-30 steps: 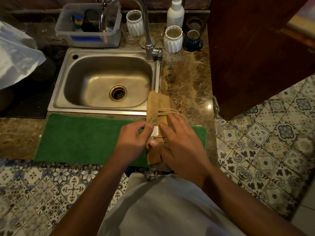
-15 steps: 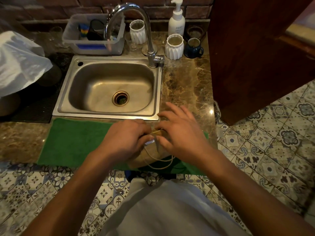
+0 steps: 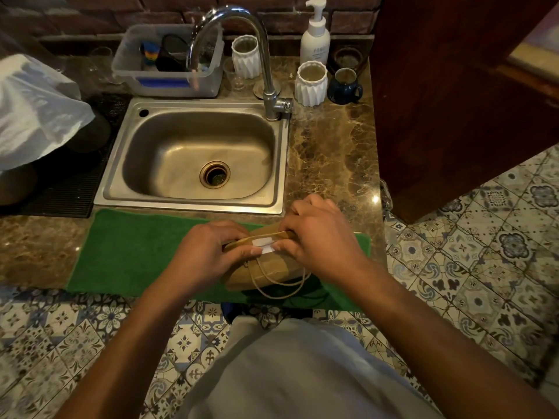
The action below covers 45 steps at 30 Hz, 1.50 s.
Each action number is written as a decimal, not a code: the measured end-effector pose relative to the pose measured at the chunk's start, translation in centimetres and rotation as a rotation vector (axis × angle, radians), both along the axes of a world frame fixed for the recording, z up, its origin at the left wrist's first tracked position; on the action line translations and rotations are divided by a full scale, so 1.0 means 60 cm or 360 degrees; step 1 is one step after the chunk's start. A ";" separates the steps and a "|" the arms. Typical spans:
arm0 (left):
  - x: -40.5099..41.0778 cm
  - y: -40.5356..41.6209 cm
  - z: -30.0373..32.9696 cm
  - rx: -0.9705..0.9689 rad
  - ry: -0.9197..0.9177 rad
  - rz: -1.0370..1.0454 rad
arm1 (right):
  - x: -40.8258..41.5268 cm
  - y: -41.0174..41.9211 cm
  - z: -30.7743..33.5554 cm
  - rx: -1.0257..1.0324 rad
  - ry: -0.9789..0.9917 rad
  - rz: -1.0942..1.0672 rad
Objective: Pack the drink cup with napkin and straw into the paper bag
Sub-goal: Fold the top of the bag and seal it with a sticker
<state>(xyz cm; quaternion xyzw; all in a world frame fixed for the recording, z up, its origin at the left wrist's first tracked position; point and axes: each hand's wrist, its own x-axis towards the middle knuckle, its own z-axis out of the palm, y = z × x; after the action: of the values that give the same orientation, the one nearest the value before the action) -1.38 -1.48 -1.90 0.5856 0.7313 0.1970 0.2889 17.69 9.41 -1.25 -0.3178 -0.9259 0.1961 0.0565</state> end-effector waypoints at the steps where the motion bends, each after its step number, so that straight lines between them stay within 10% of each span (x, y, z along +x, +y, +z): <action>1: 0.000 -0.003 -0.001 0.0011 -0.0024 0.0027 | 0.001 0.003 -0.002 -0.0001 0.0011 0.0013; 24: -0.049 -0.037 -0.033 0.0117 -0.0246 0.0315 | 0.090 0.092 -0.040 -0.0271 0.0194 -0.0149; 34: 0.021 -0.033 -0.060 0.0169 -0.0922 0.1266 | 0.083 0.077 -0.098 -0.1116 0.0813 -0.0597; 45: 0.031 -0.024 -0.036 0.0444 -0.0932 0.1179 | 0.066 0.055 -0.090 -0.0901 0.0880 -0.0831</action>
<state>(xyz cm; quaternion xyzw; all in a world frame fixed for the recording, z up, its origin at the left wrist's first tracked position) 0.51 -2.93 -4.07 0.2393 0.7452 0.5389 0.3116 21.66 12.69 -6.64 -0.4787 -0.6754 0.4974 0.2593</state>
